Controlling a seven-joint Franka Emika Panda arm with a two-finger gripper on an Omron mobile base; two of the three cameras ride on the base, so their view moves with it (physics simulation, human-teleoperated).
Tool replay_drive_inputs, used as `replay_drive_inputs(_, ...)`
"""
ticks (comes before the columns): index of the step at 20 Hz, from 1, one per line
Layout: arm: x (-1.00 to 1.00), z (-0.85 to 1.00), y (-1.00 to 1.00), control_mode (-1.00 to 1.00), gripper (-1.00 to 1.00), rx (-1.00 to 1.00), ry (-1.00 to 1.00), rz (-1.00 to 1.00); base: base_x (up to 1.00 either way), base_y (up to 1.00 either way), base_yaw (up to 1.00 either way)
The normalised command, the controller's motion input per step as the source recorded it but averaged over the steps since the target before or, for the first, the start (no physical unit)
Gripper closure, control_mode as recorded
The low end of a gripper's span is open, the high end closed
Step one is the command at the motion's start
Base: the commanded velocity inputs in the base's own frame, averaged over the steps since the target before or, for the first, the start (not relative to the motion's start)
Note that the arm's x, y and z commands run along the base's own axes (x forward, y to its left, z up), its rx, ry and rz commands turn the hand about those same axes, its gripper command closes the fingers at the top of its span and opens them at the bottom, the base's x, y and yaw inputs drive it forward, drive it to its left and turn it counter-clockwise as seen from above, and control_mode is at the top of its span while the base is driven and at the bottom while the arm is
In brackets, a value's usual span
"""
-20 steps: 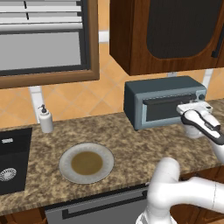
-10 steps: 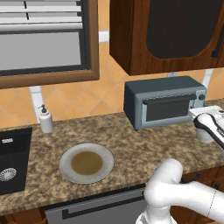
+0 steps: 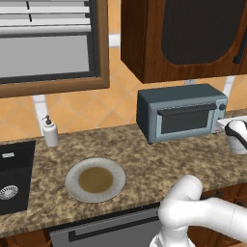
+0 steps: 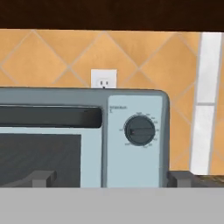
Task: Pick up the kebab skewer and baguette bread, and place them inside the toaster oven. Close the toaster oven door and start by setting the timer.
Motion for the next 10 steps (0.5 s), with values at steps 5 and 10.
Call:
replay_drive_inputs(5,0.01,0.00,-0.04,-1.00,-1.00,0.00,0.04,0.00,0.00,0.00,0.00)
replay_drive_inputs(10,0.06,-0.07,-0.07,-1.00,-1.00,0.00,0.01,0.00,0.00,0.00,0.00)
